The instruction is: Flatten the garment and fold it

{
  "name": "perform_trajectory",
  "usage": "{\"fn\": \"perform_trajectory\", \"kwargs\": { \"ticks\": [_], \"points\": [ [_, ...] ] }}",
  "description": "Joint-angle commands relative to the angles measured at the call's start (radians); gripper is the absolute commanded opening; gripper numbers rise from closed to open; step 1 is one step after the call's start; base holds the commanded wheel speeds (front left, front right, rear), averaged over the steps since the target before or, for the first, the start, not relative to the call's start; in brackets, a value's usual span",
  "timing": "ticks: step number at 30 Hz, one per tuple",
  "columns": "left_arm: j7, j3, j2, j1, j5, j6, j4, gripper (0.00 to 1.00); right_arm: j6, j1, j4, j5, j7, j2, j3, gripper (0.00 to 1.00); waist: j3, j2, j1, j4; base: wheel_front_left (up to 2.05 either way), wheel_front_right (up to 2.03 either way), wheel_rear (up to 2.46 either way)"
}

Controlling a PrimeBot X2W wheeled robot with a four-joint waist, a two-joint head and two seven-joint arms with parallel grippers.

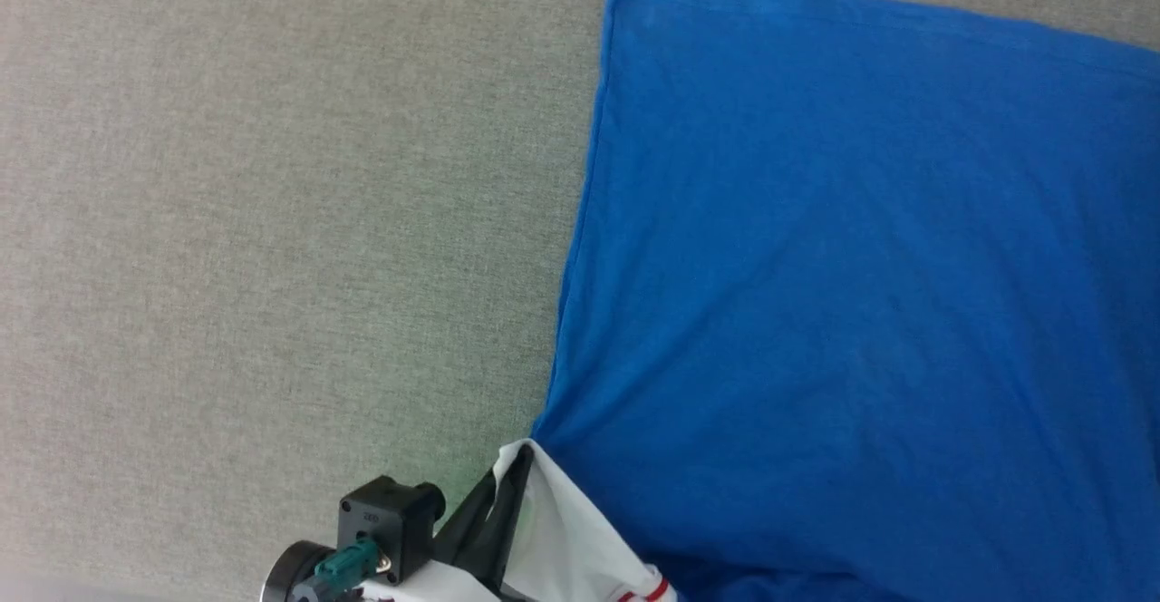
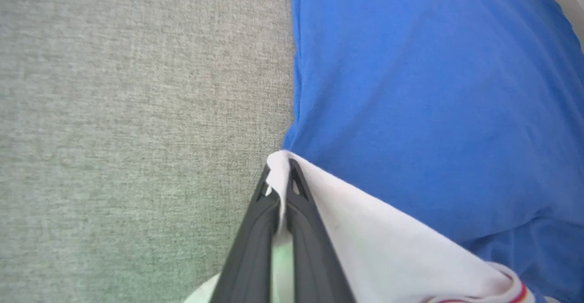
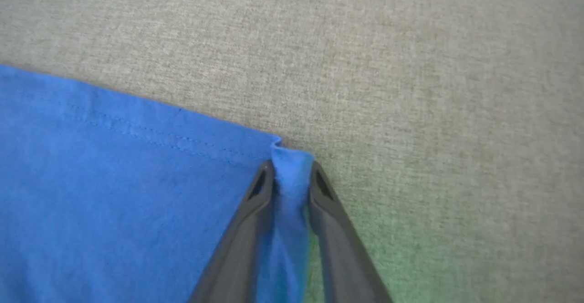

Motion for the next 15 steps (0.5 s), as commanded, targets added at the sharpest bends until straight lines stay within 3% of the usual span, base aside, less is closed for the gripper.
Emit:
{"fn": "perform_trajectory", "kwargs": {
  "ticks": [1, 9, 15],
  "points": [
    [0.002, 0.004, 0.002, -0.017, 0.01, 0.007, -0.001, 0.0, -0.001, 0.034, 0.033, -0.012, 0.013, 0.018, 0.009, 0.0, -0.011, -0.0001, 0.0001, -0.009, 0.0, 0.0, 0.0],
    [0.01, 0.027, 0.026, -0.007, 0.0, 0.013, 0.001, 0.0, -0.001, 0.047, -0.051, 0.014, -0.109, 0.038, -0.035, 0.0, -0.113, -0.0001, 0.0001, -0.096, 0.0, 0.0, 0.0],
    [0.011, 0.052, 0.046, 0.017, -0.021, 0.016, 0.004, 0.0, -0.001, 0.216, -0.213, 0.085, -0.141, 0.004, -0.123, 0.0, -0.194, -0.0001, 0.0001, -0.181, 0.0, 0.0, 0.0]
  ]
}}
